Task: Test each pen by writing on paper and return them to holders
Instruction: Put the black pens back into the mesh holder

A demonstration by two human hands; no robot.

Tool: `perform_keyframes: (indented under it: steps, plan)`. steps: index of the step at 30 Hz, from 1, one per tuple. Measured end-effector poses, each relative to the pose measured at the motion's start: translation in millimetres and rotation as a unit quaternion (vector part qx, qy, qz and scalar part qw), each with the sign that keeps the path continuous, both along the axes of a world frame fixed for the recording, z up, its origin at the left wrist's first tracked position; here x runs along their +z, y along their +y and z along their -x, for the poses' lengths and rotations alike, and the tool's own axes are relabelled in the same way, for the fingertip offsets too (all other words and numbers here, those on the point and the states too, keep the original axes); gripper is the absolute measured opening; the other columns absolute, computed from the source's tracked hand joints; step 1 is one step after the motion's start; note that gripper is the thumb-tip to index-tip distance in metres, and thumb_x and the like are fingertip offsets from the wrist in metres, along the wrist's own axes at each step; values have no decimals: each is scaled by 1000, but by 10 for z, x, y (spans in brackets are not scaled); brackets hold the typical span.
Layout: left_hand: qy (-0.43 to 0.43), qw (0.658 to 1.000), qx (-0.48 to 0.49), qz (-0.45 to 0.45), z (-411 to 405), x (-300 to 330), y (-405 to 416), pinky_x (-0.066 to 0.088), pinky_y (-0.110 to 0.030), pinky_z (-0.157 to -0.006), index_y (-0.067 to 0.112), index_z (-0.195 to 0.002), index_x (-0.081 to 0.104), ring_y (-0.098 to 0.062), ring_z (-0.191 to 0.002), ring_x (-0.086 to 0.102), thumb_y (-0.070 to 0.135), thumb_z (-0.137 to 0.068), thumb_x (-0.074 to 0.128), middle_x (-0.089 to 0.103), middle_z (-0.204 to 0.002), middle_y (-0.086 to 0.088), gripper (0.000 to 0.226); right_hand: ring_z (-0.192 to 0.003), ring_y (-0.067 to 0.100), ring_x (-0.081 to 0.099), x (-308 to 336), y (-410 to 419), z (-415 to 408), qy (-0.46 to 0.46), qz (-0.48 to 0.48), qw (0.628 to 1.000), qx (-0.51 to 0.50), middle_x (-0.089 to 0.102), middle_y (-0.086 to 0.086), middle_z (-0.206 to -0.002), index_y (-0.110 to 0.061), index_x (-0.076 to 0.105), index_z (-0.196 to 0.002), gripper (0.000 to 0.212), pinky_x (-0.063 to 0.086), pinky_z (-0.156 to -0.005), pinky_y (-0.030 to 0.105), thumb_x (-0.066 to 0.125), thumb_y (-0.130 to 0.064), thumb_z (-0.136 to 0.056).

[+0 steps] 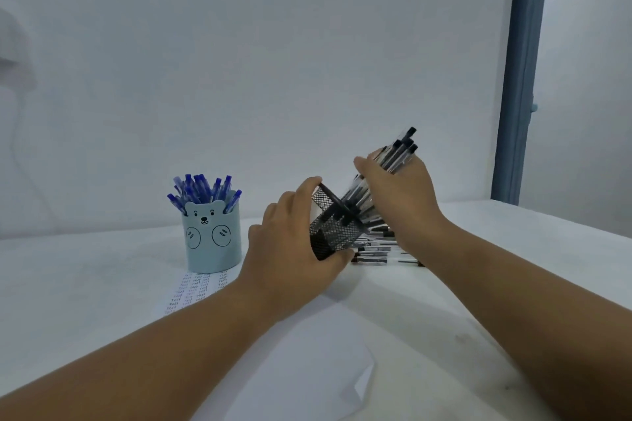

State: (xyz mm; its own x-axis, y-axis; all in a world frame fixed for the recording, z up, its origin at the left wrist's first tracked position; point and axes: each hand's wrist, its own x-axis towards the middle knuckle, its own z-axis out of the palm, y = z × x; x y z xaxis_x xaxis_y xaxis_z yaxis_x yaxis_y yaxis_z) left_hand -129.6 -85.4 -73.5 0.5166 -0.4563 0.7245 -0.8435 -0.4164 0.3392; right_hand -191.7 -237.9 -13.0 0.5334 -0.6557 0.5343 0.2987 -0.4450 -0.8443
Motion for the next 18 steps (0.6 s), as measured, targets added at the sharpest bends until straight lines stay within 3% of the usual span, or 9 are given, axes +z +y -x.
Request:
perform_keyframes:
  steps: [3, 5, 8, 9, 11, 13, 15, 18]
  plan:
    - [31, 999, 9, 27, -19, 9, 13, 43, -45, -99, 41, -149, 19, -15, -123, 45, 58, -74, 76, 44, -128, 14, 96, -92, 16, 68, -20, -30, 24, 75, -36, 996, 38, 73, -9, -82, -25, 71, -92, 33, 49, -96, 41, 81, -51, -74]
    - [52, 998, 8, 41, -34, 13, 16, 43, -46, -102, 42, -149, 19, -14, -125, 45, 58, -73, 76, 42, -127, 17, 96, -93, 5, 63, -15, -24, 26, 94, -69, 988, 104, 71, -6, -98, -18, 68, -113, 56, 45, -89, 29, 82, -55, -73]
    - [65, 997, 5, 43, -51, 10, 25, 43, -48, -104, 41, -150, 19, -13, -128, 44, 57, -74, 78, 44, -131, 15, 97, -117, 17, 60, 0, -32, -13, 16, -168, 971, 168, 61, -2, -124, -24, 52, -134, 94, 43, -107, 47, 79, -73, -58]
    - [67, 997, 3, 42, -52, 11, 29, 42, -48, -105, 42, -150, 19, -13, -129, 44, 57, -74, 78, 44, -131, 15, 97, -120, 23, 61, 12, -43, -18, -33, -201, 963, 177, 61, -1, -125, -29, 49, -132, 85, 45, -106, 52, 74, -74, -64]
    - [66, 997, -2, 42, -44, 17, 32, 42, -48, -105, 42, -149, 19, -13, -127, 44, 57, -74, 78, 40, -127, 18, 97, -118, 24, 63, 13, -69, -31, -92, -215, 959, 162, 67, -6, -118, -37, 51, -120, 49, 49, -102, 49, 61, -68, -83]
    - [56, 998, -5, 40, -27, 18, 32, 42, -47, -105, 43, -149, 19, -12, -126, 45, 57, -74, 78, 39, -124, 20, 97, -105, 14, 62, -23, -50, -32, -51, -138, 983, 109, 69, -12, -106, -32, 64, -110, 28, 49, -92, 36, 53, -54, -97]
    - [44, 998, -8, 33, -8, 14, 28, 41, -45, -104, 42, -149, 21, -12, -125, 45, 57, -73, 78, 44, -127, 18, 96, -90, 12, 62, -86, -29, -69, -5, -68, 993, 94, 68, -9, -97, -25, 73, -98, 27, 48, -85, 32, 57, -46, -99]
    - [23, 1000, -2, 19, -10, 12, 36, 42, -44, -100, 41, -150, 21, -12, -123, 45, 56, -74, 77, 47, -130, 14, 96, -102, 15, 67, -142, -10, -81, -3, -68, 988, 142, 70, -4, -108, -28, 73, -103, 34, 53, -95, 41, 76, -53, -81]
